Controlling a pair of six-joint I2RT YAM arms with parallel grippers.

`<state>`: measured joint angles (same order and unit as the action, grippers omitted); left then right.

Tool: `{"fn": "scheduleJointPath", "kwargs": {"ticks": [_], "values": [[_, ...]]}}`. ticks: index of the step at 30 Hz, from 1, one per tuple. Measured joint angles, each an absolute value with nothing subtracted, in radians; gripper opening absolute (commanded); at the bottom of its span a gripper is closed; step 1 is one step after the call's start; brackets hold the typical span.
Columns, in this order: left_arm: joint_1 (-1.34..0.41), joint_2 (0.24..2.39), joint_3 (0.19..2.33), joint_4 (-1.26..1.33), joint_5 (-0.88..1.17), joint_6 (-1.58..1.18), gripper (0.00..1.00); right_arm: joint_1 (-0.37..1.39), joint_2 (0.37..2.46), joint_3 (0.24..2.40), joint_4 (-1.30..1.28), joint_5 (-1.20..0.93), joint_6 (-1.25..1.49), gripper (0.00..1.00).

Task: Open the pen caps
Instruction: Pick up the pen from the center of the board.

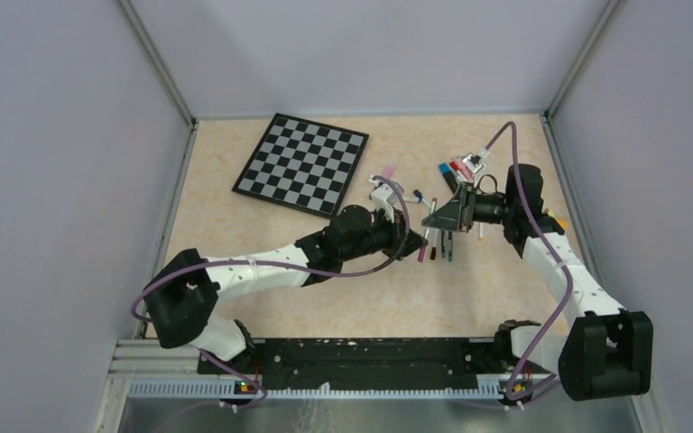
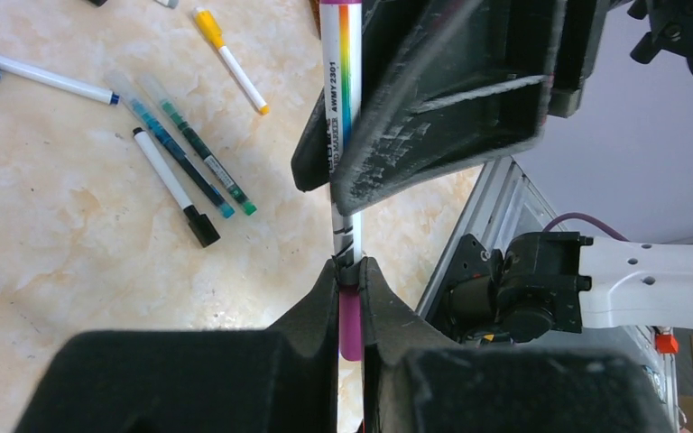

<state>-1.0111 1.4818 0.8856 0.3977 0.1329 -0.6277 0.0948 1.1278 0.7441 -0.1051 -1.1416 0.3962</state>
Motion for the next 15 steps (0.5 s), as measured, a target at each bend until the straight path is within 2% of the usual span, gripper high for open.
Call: {"fn": "scheduleJointPath", "kwargs": {"ticks": [1, 3, 4, 7, 12, 13, 15], "values": [[-1.013, 1.482, 0.886, 0.398, 0.133, -0.628, 0.00, 0.096, 1.130, 0.741, -0.089, -1.143, 0.410, 0.00], [-1.016, 1.482, 0.888, 0.402, 0.132, -0.630, 0.00, 0.096, 1.131, 0.734, -0.060, -1.142, 0.423, 0.00], [-1.016, 1.482, 0.889, 0.402, 0.133, -0.631, 0.05, 0.096, 1.131, 0.731, -0.049, -1.141, 0.424, 0.00], [-1.015, 1.482, 0.889, 0.402, 0.130, -0.628, 0.30, 0.096, 1.129, 0.727, -0.029, -1.145, 0.421, 0.00], [-1.013, 1.439, 0.861, 0.403, 0.115, -0.603, 0.90, 0.097, 1.105, 0.726, -0.055, -1.186, 0.336, 0.00], [-1.010, 1.409, 0.839, 0.403, 0.113, -0.598, 0.97, 0.097, 1.093, 0.726, -0.074, -1.205, 0.297, 0.00], [-1.001, 1.343, 0.796, 0.417, 0.116, -0.588, 0.99, 0.097, 1.071, 0.717, -0.093, -1.241, 0.237, 0.00]]}}
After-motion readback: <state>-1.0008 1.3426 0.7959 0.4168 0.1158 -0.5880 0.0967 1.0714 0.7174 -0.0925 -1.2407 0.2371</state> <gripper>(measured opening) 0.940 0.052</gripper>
